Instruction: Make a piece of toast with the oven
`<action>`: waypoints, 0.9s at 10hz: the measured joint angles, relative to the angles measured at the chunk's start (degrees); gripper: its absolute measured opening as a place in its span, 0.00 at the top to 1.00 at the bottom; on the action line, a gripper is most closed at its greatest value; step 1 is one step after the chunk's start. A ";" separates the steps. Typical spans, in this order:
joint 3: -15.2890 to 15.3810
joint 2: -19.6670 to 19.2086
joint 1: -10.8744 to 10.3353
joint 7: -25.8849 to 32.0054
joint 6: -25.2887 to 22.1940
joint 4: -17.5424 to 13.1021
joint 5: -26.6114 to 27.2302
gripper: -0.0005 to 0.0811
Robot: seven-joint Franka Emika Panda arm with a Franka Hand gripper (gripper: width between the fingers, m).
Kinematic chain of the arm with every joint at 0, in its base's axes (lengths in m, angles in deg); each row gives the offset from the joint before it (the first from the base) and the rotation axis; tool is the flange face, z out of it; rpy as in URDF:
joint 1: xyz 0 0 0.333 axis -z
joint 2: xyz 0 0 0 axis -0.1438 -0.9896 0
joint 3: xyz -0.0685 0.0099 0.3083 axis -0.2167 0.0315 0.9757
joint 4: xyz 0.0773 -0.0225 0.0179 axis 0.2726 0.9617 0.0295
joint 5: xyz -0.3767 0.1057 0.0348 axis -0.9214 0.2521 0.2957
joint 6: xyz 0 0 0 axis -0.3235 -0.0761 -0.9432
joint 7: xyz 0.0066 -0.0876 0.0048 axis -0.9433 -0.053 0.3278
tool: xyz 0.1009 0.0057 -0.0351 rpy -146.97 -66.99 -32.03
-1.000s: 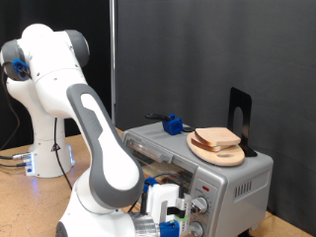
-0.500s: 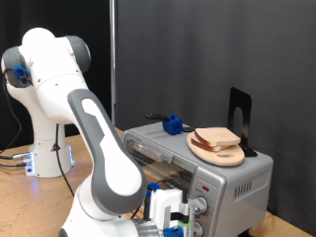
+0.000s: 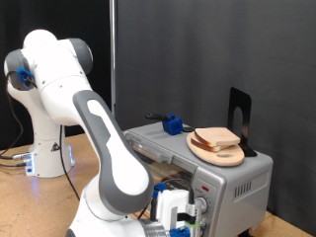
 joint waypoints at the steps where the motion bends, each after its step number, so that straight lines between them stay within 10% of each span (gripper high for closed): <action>1: 0.05 0.05 -0.01 -0.66 -0.43 -0.16 -0.02 0.80; 9: 0.41 0.20 0.42 6.99 -0.31 0.60 1.91 0.88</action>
